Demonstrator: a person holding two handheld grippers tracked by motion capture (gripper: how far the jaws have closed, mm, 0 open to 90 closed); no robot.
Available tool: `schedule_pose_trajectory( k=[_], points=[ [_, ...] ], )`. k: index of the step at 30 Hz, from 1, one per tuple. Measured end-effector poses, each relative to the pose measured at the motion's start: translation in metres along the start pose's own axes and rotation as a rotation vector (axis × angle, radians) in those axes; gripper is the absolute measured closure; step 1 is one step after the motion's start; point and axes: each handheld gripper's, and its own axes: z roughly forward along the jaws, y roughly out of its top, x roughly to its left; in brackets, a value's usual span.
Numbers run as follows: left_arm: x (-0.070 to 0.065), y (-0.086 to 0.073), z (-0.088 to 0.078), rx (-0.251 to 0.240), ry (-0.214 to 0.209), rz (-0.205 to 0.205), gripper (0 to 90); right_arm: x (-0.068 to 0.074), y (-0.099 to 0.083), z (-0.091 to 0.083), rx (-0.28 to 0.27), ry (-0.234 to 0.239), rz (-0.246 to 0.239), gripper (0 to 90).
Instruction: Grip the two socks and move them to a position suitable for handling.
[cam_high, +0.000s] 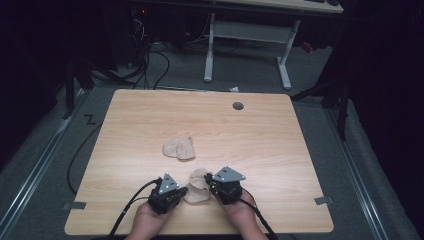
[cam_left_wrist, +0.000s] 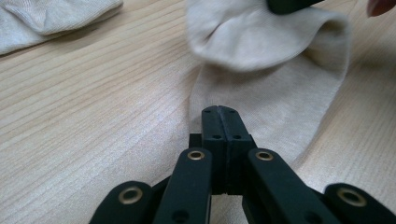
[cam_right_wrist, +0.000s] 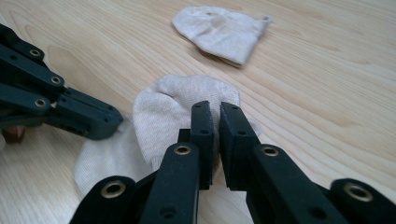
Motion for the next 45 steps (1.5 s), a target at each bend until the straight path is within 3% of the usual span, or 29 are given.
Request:
schedule_pose_trajectory(
  k=[4, 12, 19, 26, 29, 33, 34, 36, 40, 45],
  points=[
    [0.0, 0.0, 0.0, 0.0, 0.0, 0.001, 90.0, -0.008, -0.012, -0.011, -0.005, -0.005, 0.013, 84.8],
    [0.0, 0.0, 0.0, 0.0, 0.001, 0.0, 90.0, -0.013, -0.029, -0.014, 0.032, -0.04, 0.017, 83.4],
    [0.0, 0.0, 0.0, -0.001, 0.0, -0.001, 90.0, -0.013, -0.028, -0.016, 0.012, -0.043, 0.025, 83.0],
    [0.0, 0.0, 0.0, 0.0, 0.001, 0.001, 90.0, -0.002, -0.017, -0.013, 0.001, -0.001, 0.004, 80.2],
    [0.0, 0.0, 0.0, -0.001, 0.002, 0.001, 90.0, 0.011, 0.001, -0.002, -0.008, 0.042, -0.031, 76.9],
    [0.0, 0.0, 0.0, 0.0, 0.002, 0.001, 90.0, 0.02, 0.013, 0.011, -0.003, 0.049, -0.061, 75.6],
    [0.0, 0.0, 0.0, 0.0, 0.002, 0.001, 90.0, 0.023, 0.019, 0.021, 0.012, 0.053, -0.067, 73.0],
    [0.0, 0.0, 0.0, 0.002, 0.001, 0.002, 90.0, 0.024, 0.022, 0.027, 0.022, 0.051, -0.07, 71.4],
    [0.0, 0.0, 0.0, -0.001, -0.001, -0.002, 90.0, 0.023, 0.018, 0.046, 0.106, 0.043, -0.08, 65.2],
    [0.0, 0.0, 0.0, -0.002, 0.0, -0.003, 90.0, 0.022, 0.014, 0.052, 0.152, 0.038, -0.074, 63.9]
  ],
)
